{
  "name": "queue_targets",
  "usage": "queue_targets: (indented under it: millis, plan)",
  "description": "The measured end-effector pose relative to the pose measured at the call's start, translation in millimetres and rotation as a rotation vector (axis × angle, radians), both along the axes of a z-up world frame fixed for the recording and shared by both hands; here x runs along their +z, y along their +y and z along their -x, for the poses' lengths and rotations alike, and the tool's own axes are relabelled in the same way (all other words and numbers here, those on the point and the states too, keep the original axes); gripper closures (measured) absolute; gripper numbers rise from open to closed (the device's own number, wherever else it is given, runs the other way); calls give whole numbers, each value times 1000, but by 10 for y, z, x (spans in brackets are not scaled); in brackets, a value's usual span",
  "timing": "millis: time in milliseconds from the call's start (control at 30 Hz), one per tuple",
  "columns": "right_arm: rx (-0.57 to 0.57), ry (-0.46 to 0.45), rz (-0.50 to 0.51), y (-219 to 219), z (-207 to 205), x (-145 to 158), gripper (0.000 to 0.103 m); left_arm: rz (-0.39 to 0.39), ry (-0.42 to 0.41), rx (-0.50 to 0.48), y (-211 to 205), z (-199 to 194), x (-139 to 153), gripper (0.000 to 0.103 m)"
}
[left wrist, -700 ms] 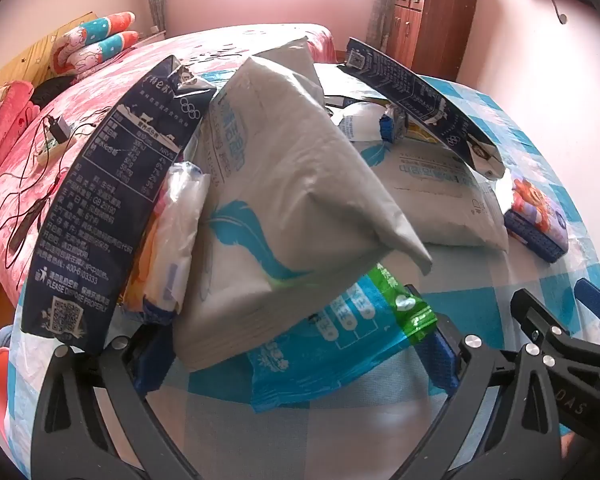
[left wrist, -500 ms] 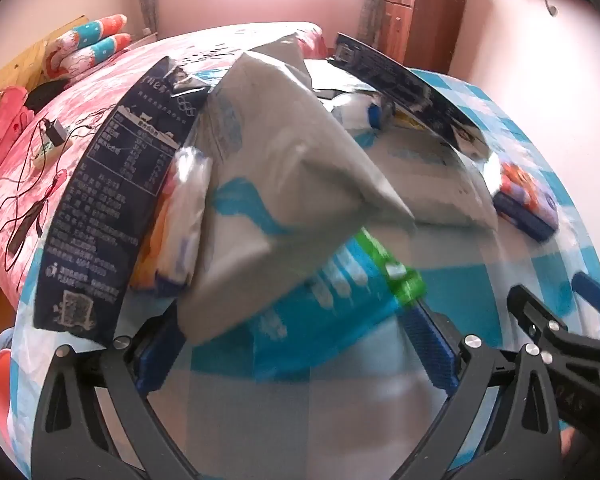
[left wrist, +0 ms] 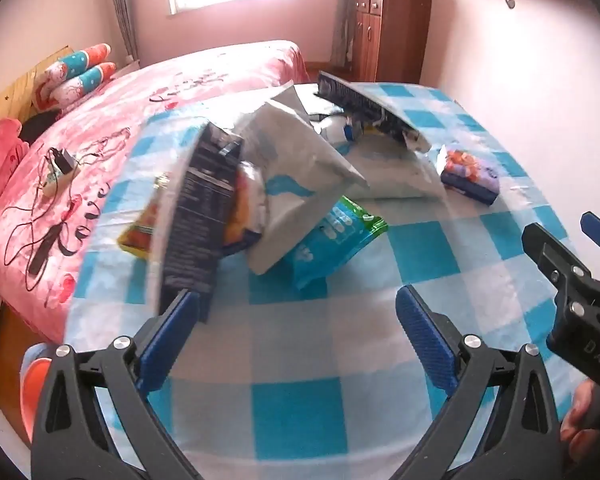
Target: Collect trash
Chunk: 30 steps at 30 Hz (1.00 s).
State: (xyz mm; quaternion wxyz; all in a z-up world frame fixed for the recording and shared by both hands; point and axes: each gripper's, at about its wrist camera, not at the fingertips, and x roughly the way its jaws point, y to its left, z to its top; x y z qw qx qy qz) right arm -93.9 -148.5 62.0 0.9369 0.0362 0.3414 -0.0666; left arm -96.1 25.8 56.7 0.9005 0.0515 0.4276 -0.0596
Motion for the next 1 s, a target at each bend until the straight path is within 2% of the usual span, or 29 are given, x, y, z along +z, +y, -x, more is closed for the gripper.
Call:
queue_targets:
  millis: [200,433,633,1000]
  plan:
    - [40,-112,7,210,325,379,4,7,-69,19,204,166,305,4]
    - [71,-169,-6,442,593,664,4,18,-153,51,530,346,536,4]
    - [69,-168,3,579,746,740,4,16,-198,74,694,477,638,4]
    - [26,-183,8,532,932,805,4,17,-249,82,824,699,745,4]
